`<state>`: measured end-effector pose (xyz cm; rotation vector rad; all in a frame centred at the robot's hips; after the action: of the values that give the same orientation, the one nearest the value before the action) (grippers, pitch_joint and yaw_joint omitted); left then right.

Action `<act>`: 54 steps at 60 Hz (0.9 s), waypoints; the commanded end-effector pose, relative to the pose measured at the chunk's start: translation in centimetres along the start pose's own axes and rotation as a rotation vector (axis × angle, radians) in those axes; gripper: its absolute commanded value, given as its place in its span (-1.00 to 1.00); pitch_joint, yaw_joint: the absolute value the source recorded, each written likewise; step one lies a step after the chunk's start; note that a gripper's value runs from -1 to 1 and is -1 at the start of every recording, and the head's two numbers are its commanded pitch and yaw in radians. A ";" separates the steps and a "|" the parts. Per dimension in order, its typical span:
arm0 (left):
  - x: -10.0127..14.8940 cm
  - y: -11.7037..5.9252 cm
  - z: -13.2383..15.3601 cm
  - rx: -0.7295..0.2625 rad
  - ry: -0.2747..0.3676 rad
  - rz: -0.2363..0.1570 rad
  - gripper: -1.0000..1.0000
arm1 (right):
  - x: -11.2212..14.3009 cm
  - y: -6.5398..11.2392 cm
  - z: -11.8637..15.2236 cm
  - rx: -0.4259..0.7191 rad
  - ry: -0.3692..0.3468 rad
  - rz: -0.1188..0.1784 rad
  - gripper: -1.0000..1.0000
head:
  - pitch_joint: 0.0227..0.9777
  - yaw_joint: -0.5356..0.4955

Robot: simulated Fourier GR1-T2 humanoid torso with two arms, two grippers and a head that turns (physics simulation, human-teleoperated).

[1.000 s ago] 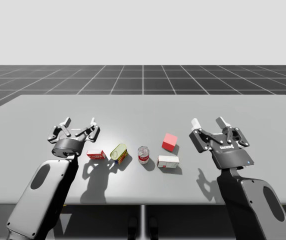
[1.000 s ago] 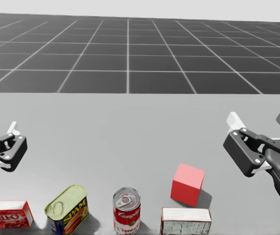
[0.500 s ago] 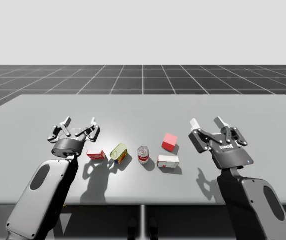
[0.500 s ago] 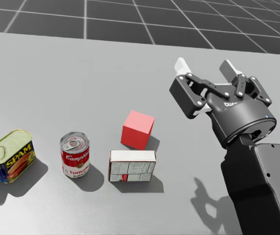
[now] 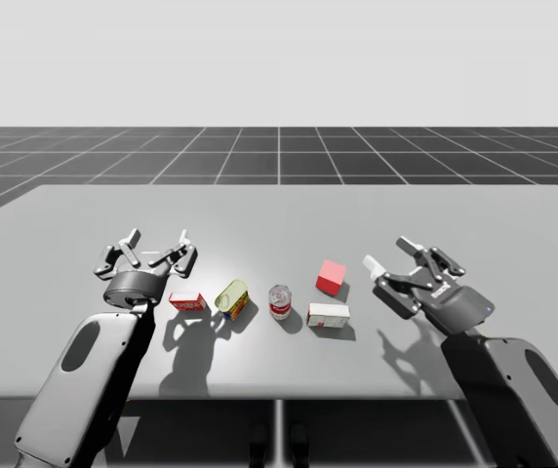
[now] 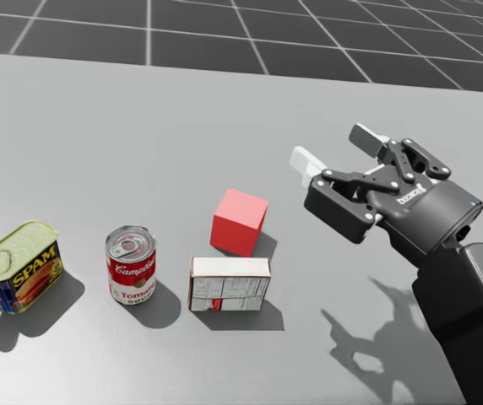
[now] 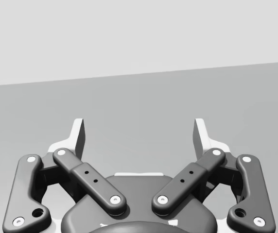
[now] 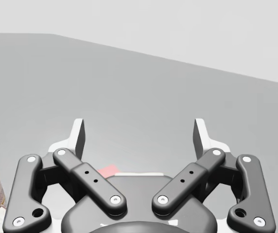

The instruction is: Find the red cube and pick it up.

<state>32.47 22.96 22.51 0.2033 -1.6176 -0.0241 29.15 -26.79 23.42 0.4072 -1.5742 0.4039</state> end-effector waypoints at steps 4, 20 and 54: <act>0.0 0.0 0.1 0.001 0.002 -0.001 -1.00 | -2.2 -1.1 0.7 0.210 0.081 0.120 -1.00 | 0.52 -0.41; 0.1 0.0 0.2 -0.001 0.002 0.000 -1.00 | -4.4 -3.4 0.0 0.397 0.135 0.163 -1.00 | 0.52 -0.41; 0.0 0.1 0.1 0.003 0.001 0.003 -1.00 | -10.0 -4.3 -4.0 0.534 0.258 0.094 -1.00 | 0.53 -0.38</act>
<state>32.34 23.01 22.54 0.2031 -1.6161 -0.0204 34.48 -28.99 14.81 0.6140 -1.2650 0.9104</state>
